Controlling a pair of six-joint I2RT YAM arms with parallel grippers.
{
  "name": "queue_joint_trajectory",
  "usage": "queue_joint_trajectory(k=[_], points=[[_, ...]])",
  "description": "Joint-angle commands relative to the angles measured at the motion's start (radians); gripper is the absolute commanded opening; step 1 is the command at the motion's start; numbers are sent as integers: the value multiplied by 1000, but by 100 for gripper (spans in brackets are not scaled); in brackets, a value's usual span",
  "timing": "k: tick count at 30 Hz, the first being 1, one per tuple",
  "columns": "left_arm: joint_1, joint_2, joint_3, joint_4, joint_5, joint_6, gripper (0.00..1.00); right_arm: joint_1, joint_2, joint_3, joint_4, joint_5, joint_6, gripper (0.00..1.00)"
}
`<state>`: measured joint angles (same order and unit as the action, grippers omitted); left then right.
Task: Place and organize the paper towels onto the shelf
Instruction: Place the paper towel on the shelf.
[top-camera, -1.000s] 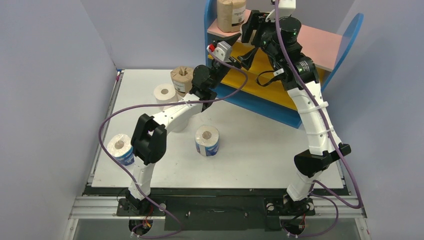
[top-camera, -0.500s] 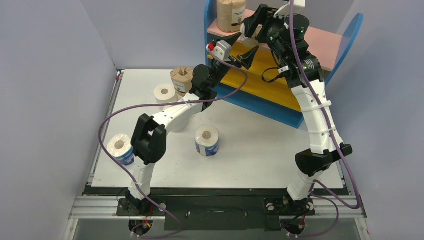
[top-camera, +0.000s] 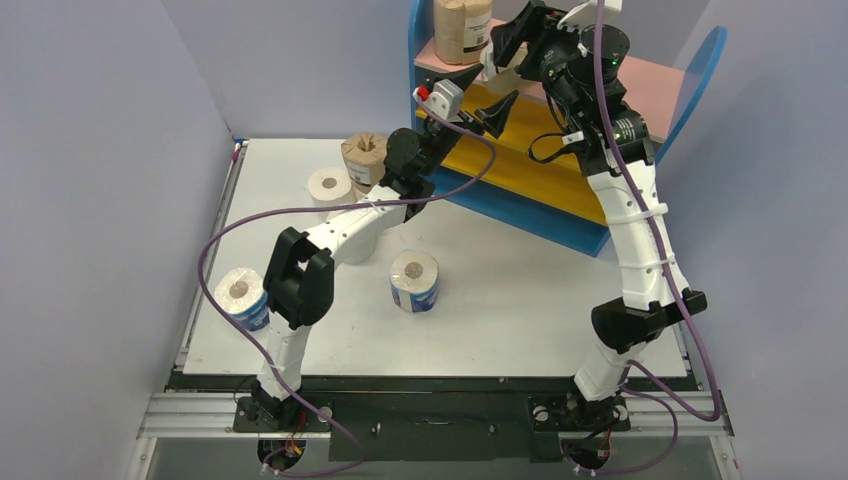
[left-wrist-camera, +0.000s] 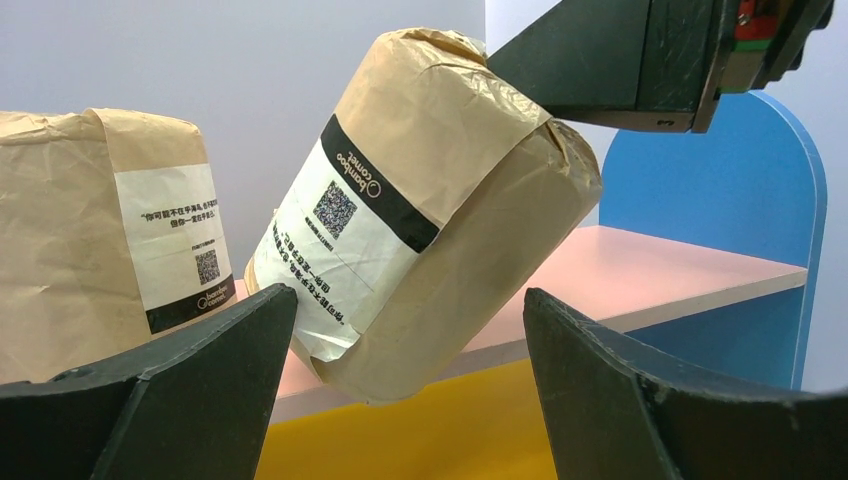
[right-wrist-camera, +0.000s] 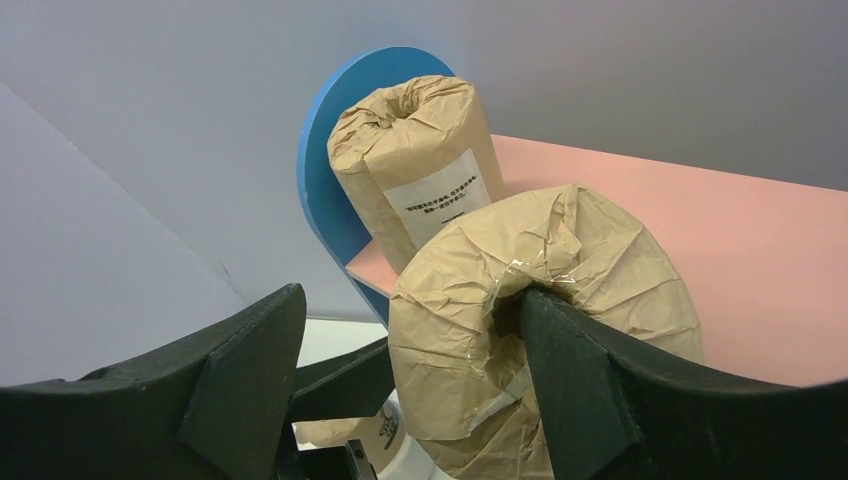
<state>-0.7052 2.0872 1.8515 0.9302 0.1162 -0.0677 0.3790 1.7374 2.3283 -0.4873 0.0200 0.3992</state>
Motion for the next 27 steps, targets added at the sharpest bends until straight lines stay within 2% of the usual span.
queue_joint_trajectory(k=[1, 15, 27], points=[[-1, 13, 51, 18, 2, -13, 82, -8, -74, 31, 50, -11, 3, 74], [-3, 15, 68, 14, -3, -15, 82, -8, -132, -4, 66, -12, 9, 74], [-2, 13, 100, 5, -38, -71, 82, -26, -278, -254, 161, 104, 26, 73]])
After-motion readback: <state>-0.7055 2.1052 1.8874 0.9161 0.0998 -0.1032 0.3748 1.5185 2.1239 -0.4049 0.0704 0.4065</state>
